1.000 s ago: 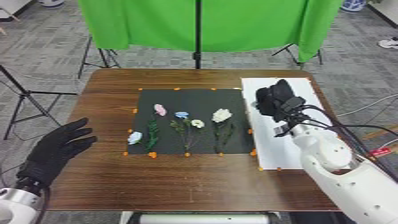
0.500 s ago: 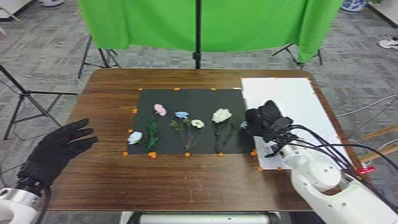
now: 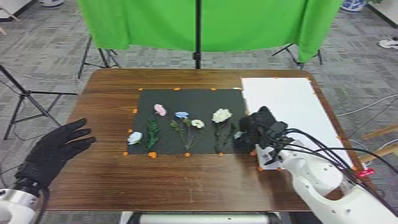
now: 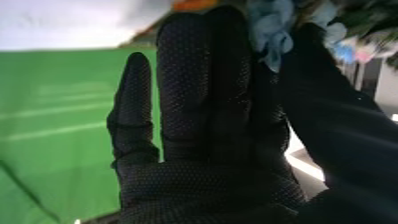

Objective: Arrange flowers

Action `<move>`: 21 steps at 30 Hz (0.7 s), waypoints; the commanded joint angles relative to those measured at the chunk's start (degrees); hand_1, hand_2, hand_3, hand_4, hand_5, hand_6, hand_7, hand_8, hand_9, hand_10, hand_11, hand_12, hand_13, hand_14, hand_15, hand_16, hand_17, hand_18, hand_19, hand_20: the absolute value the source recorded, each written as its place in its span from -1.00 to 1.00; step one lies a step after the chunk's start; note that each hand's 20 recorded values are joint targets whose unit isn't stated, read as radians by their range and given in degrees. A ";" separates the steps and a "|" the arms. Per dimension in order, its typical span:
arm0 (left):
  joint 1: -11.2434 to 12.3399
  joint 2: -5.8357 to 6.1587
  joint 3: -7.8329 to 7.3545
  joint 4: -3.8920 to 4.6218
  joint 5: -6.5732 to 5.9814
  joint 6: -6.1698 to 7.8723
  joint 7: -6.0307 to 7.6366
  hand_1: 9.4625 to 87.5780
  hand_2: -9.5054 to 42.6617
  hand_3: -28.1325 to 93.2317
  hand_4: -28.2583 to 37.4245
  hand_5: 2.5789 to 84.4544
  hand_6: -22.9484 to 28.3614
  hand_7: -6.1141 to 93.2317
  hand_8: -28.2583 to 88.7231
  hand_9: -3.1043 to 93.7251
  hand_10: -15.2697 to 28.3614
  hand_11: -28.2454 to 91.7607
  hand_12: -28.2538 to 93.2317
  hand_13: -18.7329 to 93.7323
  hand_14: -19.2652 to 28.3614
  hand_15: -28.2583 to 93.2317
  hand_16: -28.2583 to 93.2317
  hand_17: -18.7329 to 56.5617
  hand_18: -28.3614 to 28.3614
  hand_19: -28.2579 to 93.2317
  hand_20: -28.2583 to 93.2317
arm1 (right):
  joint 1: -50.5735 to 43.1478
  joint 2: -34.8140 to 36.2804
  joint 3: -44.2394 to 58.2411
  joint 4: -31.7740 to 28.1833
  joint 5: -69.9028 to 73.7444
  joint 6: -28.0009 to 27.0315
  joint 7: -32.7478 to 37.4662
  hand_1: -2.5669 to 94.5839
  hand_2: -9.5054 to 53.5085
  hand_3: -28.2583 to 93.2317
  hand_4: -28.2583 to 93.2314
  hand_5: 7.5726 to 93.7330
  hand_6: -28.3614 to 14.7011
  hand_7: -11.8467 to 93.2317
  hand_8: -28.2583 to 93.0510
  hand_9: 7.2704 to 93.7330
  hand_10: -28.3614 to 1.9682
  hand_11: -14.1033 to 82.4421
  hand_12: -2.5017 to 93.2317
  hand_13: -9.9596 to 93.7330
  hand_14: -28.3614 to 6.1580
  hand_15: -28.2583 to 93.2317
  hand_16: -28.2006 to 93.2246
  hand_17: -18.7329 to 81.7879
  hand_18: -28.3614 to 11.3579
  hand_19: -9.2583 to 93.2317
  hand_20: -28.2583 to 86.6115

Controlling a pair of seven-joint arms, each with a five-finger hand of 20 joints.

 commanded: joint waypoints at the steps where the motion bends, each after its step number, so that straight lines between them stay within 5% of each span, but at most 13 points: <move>1: 0.94 -0.62 -0.20 0.11 0.29 -0.02 -0.49 -0.57 -0.67 0.61 -0.96 -0.22 0.10 -0.48 -0.68 -0.28 0.34 -0.11 -0.27 -0.16 0.53 0.04 -0.57 -0.68 0.82 0.33 -0.53 | -3.13 -0.98 2.49 -5.11 -1.02 -9.40 0.98 -0.44 -1.00 0.86 -1.00 0.05 0.36 -0.10 -0.86 0.29 0.30 -0.03 -0.44 0.39 0.30 0.37 -0.17 -0.30 -0.63 0.32 0.14; 12: 0.70 -0.41 -0.17 0.16 0.18 -0.01 -0.13 -0.57 -0.67 0.61 -0.96 -0.22 0.10 -0.48 -0.68 -0.28 0.34 -0.11 -0.27 -0.16 0.53 0.04 -0.57 -0.68 0.82 0.33 -0.53 | -3.10 -1.61 6.80 -8.65 9.44 -11.66 5.74 -0.53 -1.00 0.87 -1.00 -0.22 0.14 -0.25 -0.79 0.03 0.17 -0.09 -0.47 0.24 0.20 0.32 -0.19 -0.37 -0.68 0.31 0.16; 21: -0.35 -0.51 0.06 0.23 0.30 0.44 0.44 -0.57 -0.67 0.61 -0.96 -0.21 0.10 -0.48 -0.68 -0.28 0.34 -0.11 -0.27 -0.16 0.53 0.04 -0.57 -0.68 0.82 0.33 -0.53 | -8.95 -4.87 21.68 -10.81 28.49 -15.25 1.48 -0.58 -0.92 0.85 -1.00 -0.52 -0.04 -0.42 -0.70 -0.40 0.03 -0.33 -0.46 -0.21 0.06 -0.07 -0.16 -0.55 -0.70 0.08 -0.01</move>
